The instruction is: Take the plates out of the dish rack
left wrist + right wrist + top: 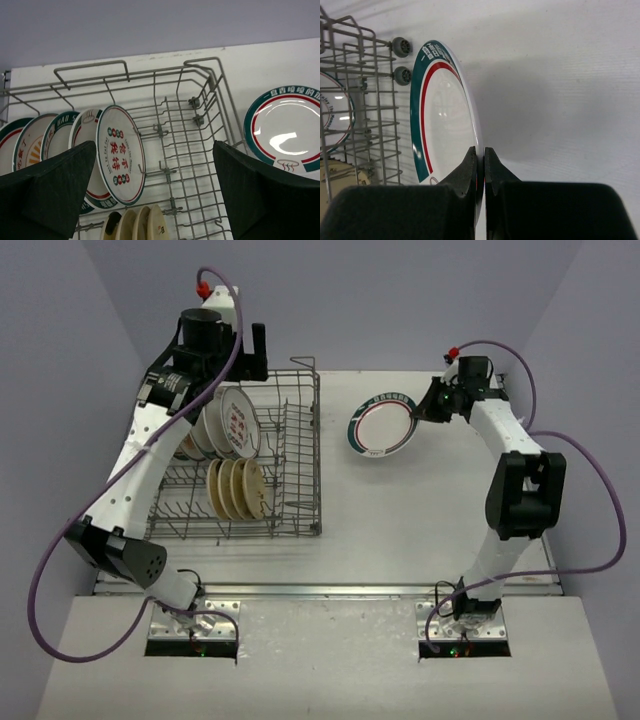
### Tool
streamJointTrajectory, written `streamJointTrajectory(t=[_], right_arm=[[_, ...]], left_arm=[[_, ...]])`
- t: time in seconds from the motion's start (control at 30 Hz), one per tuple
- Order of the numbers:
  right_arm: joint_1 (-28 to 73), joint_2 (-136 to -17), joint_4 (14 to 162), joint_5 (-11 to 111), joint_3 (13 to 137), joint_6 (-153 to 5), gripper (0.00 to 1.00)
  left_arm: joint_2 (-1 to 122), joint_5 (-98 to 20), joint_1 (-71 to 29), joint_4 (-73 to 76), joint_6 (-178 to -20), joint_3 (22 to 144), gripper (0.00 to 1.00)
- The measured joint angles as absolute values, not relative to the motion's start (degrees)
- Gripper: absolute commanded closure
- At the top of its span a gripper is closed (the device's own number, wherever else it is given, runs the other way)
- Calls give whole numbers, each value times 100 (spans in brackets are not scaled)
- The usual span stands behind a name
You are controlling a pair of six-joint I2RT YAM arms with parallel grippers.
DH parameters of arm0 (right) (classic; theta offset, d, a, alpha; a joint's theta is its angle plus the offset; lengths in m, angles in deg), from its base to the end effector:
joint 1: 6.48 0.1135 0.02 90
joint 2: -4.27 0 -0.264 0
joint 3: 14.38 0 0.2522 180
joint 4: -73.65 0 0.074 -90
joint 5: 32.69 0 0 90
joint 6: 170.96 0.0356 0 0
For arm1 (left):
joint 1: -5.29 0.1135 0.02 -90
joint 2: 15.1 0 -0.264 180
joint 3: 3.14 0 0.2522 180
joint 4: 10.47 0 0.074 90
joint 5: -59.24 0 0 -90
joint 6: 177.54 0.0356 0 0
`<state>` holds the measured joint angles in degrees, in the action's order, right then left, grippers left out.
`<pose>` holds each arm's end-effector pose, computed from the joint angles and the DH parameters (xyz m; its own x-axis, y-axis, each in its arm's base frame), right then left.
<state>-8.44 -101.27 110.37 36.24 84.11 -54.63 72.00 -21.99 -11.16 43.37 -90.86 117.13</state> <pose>0.4186 -0.0015 0.2627 -0.7206 0.4388 -0.5369 0.1027 0.8333 0.5432 0.3083 -0.0854 0.4766 -0.3463 0.0426 -0.9372 0.1232 0.9924 -0.0005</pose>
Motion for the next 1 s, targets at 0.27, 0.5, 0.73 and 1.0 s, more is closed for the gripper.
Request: streamJointTrajectory(t=[0.27,0.5,0.73,1.0], right_arm=[[-811,-11666,10627,3538,8932,-5186,100],[-811,-12293,10397,3472,9411,-5087,96],[-800,-12409,10417,3766,9541,-5105,20],[-800,-12408,10614,4180,9516,-5094,1]], left_arm=[[7637,-1598,-919,4632,-9288,11413,25],[7865,-1191,-584,4707,-9419,11328,41],[8036,-1085,-571,4815,-9573,10872,50],[8036,-1085,-541,4920,-9864,10466,53]])
